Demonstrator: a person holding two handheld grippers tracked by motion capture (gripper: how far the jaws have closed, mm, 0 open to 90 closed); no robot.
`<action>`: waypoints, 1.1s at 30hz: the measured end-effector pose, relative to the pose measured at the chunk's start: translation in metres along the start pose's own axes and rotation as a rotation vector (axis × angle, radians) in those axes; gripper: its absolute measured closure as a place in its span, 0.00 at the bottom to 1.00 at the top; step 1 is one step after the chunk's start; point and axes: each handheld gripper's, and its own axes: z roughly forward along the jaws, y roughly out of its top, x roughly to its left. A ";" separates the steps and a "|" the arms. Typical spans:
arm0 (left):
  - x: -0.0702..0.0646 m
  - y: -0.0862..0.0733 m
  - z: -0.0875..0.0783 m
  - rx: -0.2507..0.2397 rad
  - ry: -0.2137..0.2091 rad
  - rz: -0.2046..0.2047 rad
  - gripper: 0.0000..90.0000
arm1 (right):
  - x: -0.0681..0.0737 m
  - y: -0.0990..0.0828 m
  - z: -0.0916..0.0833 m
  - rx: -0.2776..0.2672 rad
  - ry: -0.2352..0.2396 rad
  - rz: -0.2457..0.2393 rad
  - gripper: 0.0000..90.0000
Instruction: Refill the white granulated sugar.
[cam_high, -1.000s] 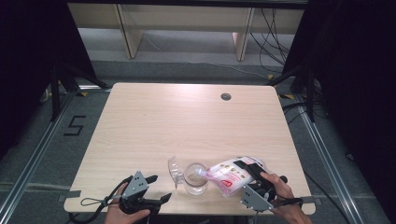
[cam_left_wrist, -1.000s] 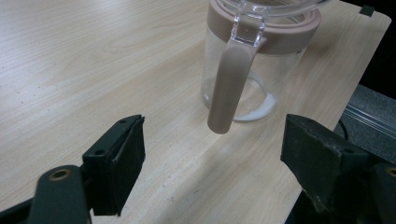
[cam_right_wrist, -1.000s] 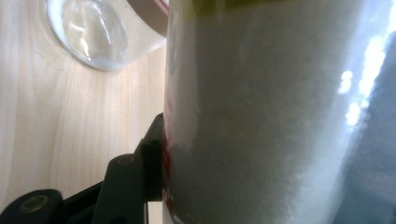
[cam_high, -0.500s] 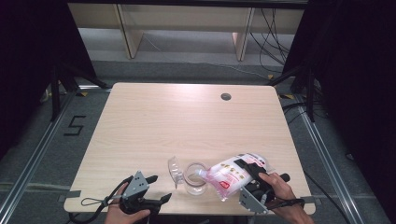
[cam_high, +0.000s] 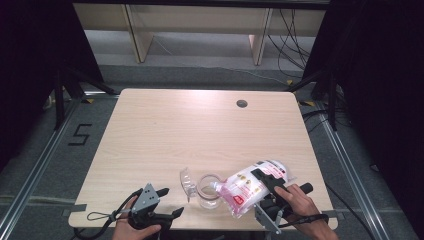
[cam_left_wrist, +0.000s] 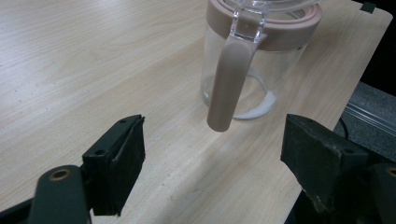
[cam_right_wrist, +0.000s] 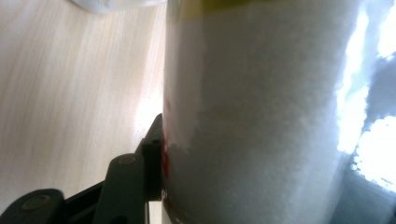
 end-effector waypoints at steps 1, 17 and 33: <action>0.000 0.000 0.000 0.001 -0.001 0.001 0.24 | 0.001 0.000 0.000 0.013 0.005 0.017 0.57; 0.000 0.000 0.000 0.001 -0.001 -0.001 0.24 | -0.003 0.004 -0.001 0.028 -0.030 -0.076 0.57; 0.000 -0.001 0.001 0.010 0.008 0.004 0.24 | -0.004 0.005 -0.001 0.053 -0.034 -0.115 0.57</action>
